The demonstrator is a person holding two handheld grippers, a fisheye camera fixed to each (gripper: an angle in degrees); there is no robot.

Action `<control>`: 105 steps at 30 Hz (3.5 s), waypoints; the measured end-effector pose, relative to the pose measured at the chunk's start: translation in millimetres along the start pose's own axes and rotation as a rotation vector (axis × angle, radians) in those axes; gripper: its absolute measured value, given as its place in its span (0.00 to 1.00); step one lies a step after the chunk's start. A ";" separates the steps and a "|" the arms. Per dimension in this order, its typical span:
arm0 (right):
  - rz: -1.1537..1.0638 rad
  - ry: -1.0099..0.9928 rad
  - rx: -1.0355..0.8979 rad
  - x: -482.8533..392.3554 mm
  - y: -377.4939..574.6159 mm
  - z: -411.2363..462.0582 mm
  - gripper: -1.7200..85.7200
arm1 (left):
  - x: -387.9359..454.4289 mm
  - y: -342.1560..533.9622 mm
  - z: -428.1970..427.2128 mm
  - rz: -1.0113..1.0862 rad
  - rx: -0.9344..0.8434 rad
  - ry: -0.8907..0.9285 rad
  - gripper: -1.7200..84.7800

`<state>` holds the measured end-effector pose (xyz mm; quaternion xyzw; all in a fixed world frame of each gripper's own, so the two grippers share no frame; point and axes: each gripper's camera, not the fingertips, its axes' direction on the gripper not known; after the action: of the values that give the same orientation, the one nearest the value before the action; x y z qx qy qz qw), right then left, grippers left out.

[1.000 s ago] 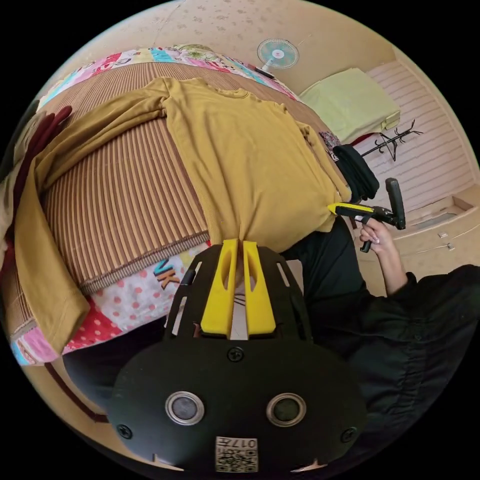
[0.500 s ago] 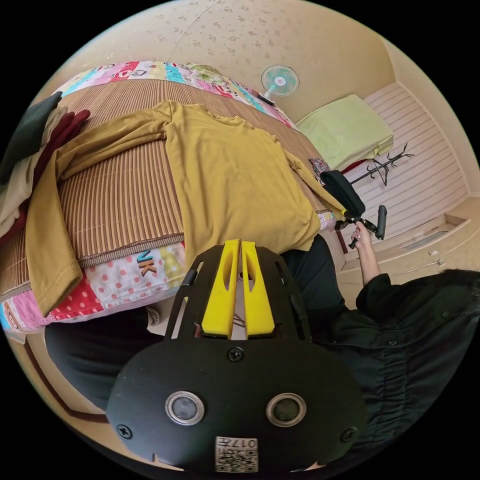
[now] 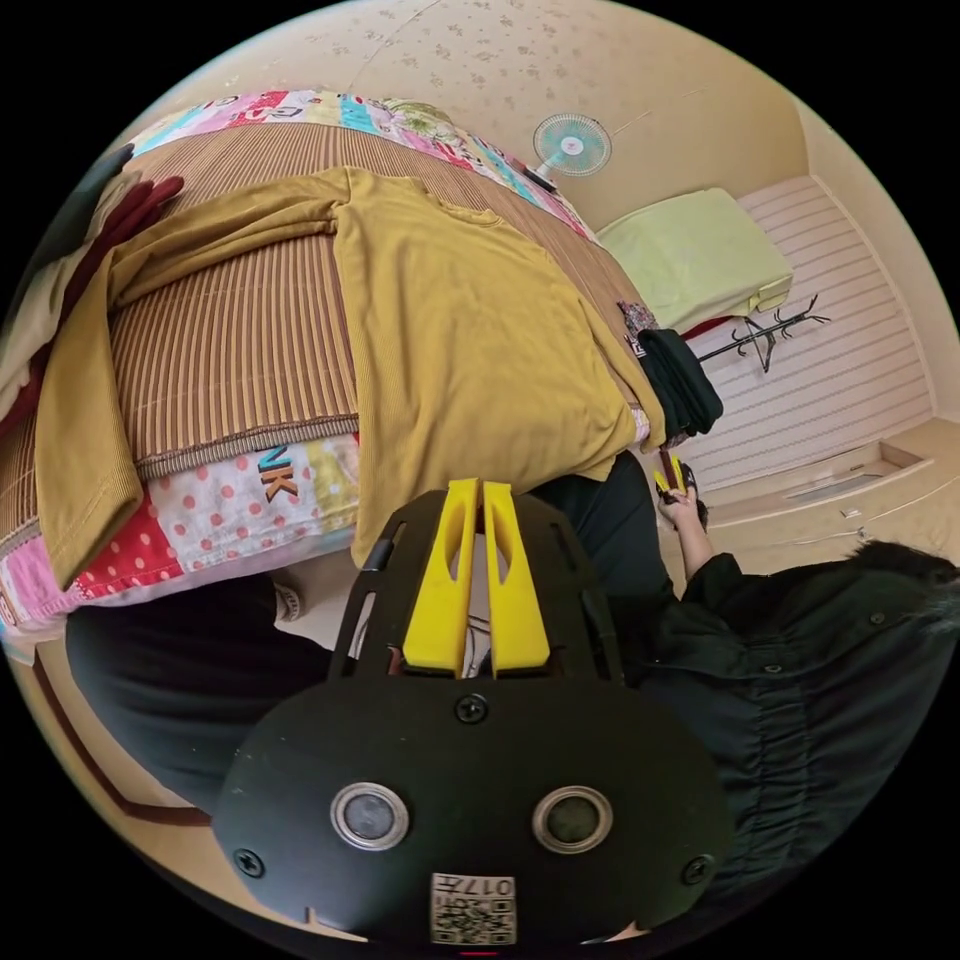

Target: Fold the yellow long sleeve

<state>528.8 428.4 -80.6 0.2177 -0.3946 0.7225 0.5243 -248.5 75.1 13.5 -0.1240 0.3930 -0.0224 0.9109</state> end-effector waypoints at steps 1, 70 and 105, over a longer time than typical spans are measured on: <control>0.088 -0.105 -0.007 13.1 -4.6 6.5 0.16 | -2.2 -2.2 -2.8 -0.004 0.006 0.002 0.01; -1.538 0.795 -0.644 123.9 471.6 254.9 0.02 | 151.9 -109.3 114.1 0.403 0.108 0.056 0.13; -0.997 0.730 -0.804 12.2 319.6 202.0 0.13 | -13.0 29.5 31.7 -0.058 0.124 -0.158 0.17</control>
<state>207.4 229.9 -61.0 -0.0921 -0.2836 0.2247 0.9277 -236.3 112.0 36.4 -0.0800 0.3141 -0.0634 0.9439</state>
